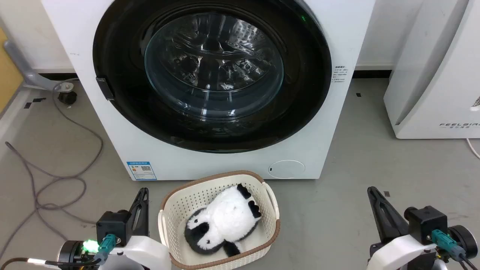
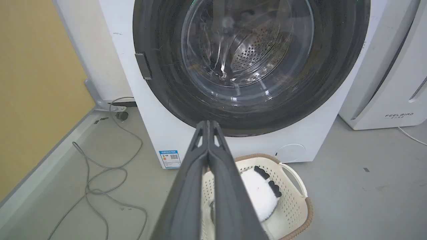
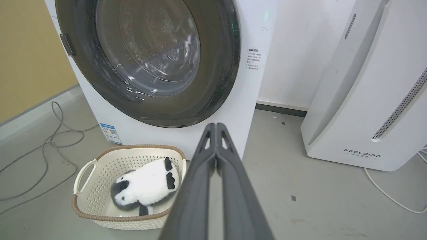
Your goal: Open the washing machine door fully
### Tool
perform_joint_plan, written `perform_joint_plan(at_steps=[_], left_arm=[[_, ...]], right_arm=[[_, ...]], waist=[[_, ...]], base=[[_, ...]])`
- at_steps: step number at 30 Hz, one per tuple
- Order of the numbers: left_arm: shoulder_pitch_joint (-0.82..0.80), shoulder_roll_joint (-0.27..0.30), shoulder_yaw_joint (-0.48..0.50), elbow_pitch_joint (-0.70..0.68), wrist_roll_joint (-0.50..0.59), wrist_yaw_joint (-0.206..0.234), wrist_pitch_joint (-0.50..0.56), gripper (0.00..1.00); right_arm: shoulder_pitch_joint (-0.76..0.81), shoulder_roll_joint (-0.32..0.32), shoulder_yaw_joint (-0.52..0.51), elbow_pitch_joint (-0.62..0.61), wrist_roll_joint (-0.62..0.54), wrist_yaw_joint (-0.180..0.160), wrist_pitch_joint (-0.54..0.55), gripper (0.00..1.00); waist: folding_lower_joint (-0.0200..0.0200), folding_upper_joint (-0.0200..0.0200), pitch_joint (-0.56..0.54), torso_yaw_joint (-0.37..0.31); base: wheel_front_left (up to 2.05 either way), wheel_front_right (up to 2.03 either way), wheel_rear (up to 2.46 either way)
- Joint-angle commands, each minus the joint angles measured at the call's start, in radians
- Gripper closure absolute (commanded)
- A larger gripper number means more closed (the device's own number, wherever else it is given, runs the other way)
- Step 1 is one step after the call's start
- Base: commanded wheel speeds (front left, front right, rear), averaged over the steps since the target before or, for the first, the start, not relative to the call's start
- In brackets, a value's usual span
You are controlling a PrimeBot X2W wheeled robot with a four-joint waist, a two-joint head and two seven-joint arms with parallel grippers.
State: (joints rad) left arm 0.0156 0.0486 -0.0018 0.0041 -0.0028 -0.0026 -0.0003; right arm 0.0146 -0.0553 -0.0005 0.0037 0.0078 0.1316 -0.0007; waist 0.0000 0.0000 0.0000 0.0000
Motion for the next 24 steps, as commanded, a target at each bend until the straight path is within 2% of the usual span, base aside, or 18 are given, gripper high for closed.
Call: perform_joint_plan(at_steps=[1,24], left_arm=[[-0.016,0.002,0.002,-0.004,0.003,0.003,0.000,1.00],[-0.016,0.002,0.002,-0.004,0.003,0.003,0.000,1.00]], right_arm=[[-0.015,0.005,0.000,-0.004,-0.008,-0.001,0.001,1.00],[-0.015,0.005,0.000,-0.004,-0.008,-0.001,0.001,1.00]], waist=[[0.0000,0.0000,0.000,0.000],[0.0000,0.0000,0.000,0.000]], base=[[0.00,0.00,0.00],[0.00,0.00,0.00]])
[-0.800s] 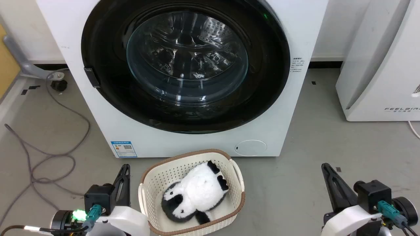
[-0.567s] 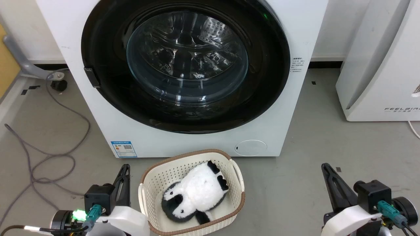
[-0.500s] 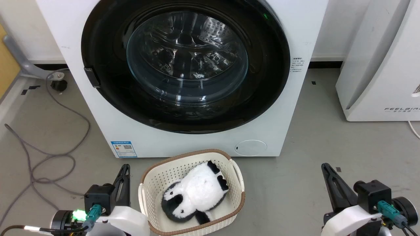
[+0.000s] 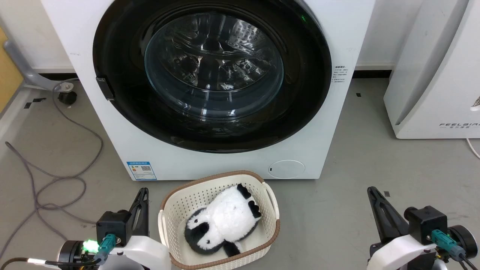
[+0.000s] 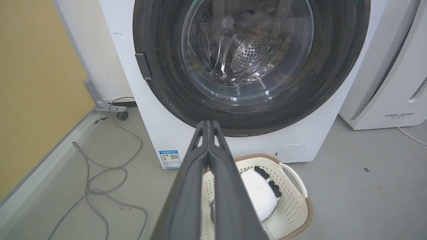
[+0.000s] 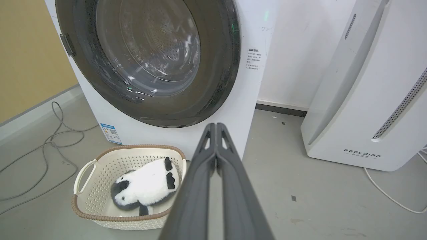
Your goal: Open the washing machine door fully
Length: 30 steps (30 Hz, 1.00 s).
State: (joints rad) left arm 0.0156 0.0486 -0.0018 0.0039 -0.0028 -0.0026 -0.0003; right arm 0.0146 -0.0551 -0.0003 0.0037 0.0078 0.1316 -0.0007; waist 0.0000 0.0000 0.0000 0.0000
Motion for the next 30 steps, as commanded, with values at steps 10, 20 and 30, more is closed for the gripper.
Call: perform_joint_plan(at_steps=[10,20,30], left_arm=[[-0.016,0.002,0.002,-0.004,0.003,0.003,0.000,1.00],[0.000,0.000,0.000,0.000,0.000,0.000,0.000,0.00],[0.002,0.000,-0.008,0.006,-0.009,-0.003,-0.015,0.00]], right_arm=[[-0.015,0.005,0.000,-0.004,-0.008,-0.001,0.001,1.00],[0.000,0.000,0.000,0.000,0.001,0.000,0.000,0.00],[0.004,0.000,-0.001,0.003,0.009,0.000,-0.015,0.00]], waist=[[0.0000,0.0000,0.000,0.000],[0.0000,0.0000,0.000,0.000],[0.0000,0.0000,0.001,0.000]], base=[[0.00,0.00,0.00],[0.00,0.00,0.00],[0.00,0.00,0.00]])
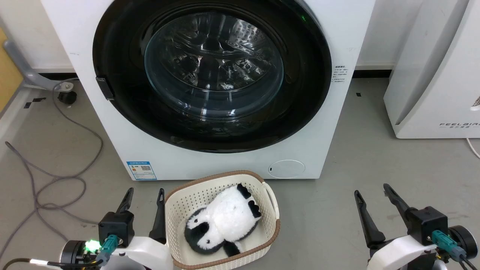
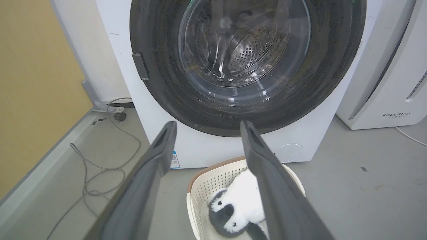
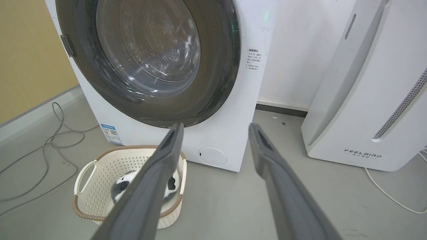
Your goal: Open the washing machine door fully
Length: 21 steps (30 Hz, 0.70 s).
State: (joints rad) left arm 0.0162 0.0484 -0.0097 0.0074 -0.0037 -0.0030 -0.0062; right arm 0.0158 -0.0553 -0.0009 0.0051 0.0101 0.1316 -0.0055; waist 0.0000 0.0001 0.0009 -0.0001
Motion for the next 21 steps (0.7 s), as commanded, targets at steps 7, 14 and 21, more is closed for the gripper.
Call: perform_joint_plan(at_steps=[7,14,21], left_arm=[[0.002,0.000,-0.006,0.005,-0.016,-0.004,-0.021,0.00],[0.003,0.000,-0.013,0.009,-0.025,-0.008,-0.036,0.00],[0.003,0.000,-0.020,0.014,-0.031,-0.012,-0.050,0.00]], right_arm=[[0.004,-0.001,0.001,-0.001,0.017,0.000,-0.022,0.00],[-0.001,-0.008,0.003,-0.004,0.041,0.000,-0.037,0.00],[-0.015,-0.024,-0.005,-0.005,0.081,0.000,-0.052,0.00]], waist=[[0.0000,-0.0001,0.002,0.000],[0.0000,-0.0001,0.006,0.001],[0.0000,-0.0001,0.013,0.004]], base=[[0.00,0.00,0.00],[0.00,0.00,0.00],[0.00,0.00,0.00]])
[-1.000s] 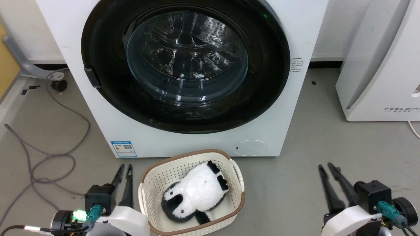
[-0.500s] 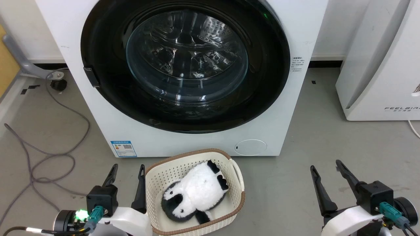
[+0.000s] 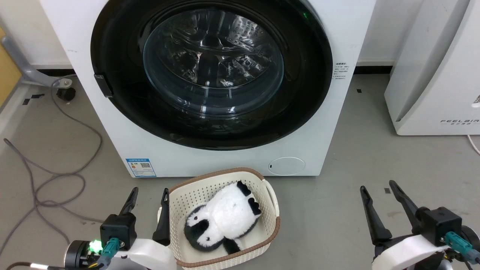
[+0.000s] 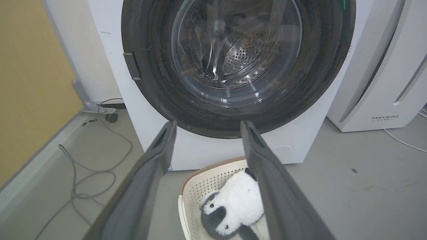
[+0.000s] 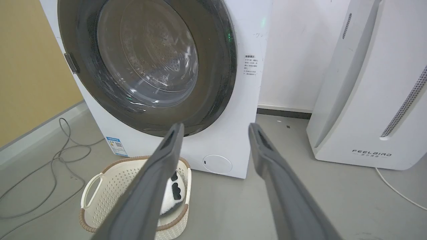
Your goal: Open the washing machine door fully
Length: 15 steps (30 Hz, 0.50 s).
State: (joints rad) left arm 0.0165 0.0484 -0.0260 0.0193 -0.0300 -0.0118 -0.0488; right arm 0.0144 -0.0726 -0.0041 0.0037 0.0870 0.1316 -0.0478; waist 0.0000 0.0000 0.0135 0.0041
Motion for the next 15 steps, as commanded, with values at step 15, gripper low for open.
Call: perform_joint_plan(at_steps=[15], left_arm=[[-0.011,0.001,-0.024,0.006,-0.021,-0.013,-0.039,0.00]], right_arm=[[-0.088,-0.070,0.005,0.001,0.168,0.000,-0.012,0.00]], waist=[[0.0000,0.0000,0.035,0.012]], base=[[0.00,0.00,0.00]])
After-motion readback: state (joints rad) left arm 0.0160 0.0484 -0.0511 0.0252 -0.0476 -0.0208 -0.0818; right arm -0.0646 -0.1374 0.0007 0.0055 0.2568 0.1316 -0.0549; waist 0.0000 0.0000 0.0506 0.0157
